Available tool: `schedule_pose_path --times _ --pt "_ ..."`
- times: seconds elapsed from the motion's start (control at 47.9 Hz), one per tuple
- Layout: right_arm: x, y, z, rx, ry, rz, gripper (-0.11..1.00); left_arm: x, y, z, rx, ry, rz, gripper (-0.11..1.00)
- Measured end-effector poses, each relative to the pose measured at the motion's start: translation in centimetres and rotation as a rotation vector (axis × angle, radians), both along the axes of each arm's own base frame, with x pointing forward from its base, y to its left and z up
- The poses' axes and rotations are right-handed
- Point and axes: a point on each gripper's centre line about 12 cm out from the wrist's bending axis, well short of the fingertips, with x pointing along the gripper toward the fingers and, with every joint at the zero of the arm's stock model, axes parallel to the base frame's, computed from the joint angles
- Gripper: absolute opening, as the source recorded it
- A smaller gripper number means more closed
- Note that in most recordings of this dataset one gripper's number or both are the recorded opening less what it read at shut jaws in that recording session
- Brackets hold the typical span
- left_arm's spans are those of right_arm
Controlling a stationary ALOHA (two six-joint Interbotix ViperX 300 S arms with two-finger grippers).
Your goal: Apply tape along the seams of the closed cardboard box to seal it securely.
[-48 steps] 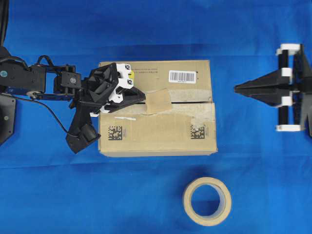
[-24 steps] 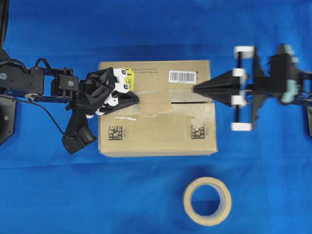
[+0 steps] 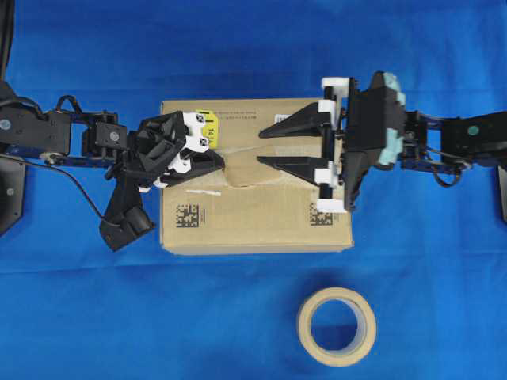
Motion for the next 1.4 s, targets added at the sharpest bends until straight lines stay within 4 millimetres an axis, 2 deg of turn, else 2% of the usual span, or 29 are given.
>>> schedule_pose_path --times 0.313,0.564,1.149,1.212,1.274,1.4 --pt "1.9 0.0 -3.3 0.009 0.124 0.006 0.48 -0.1 0.0 -0.1 0.0 0.008 0.0 0.01" --pt "2.7 -0.2 -4.9 0.021 0.202 0.002 0.48 -0.1 0.0 -0.1 -0.001 0.014 0.0 0.01" --pt "2.1 -0.5 -6.2 0.043 0.268 -0.012 0.48 -0.1 0.0 -0.1 -0.001 0.014 0.0 0.01" --pt "2.1 -0.5 -6.3 0.043 0.271 -0.012 0.48 -0.1 0.0 -0.1 -0.003 0.012 0.001 0.05" --pt "2.0 -0.5 -6.3 0.043 0.27 -0.012 0.48 -0.1 0.0 -0.1 -0.006 0.012 0.003 0.16" --pt "1.9 -0.5 -6.4 0.042 0.273 -0.012 0.48 0.1 0.0 0.1 -0.012 0.006 0.008 0.49"
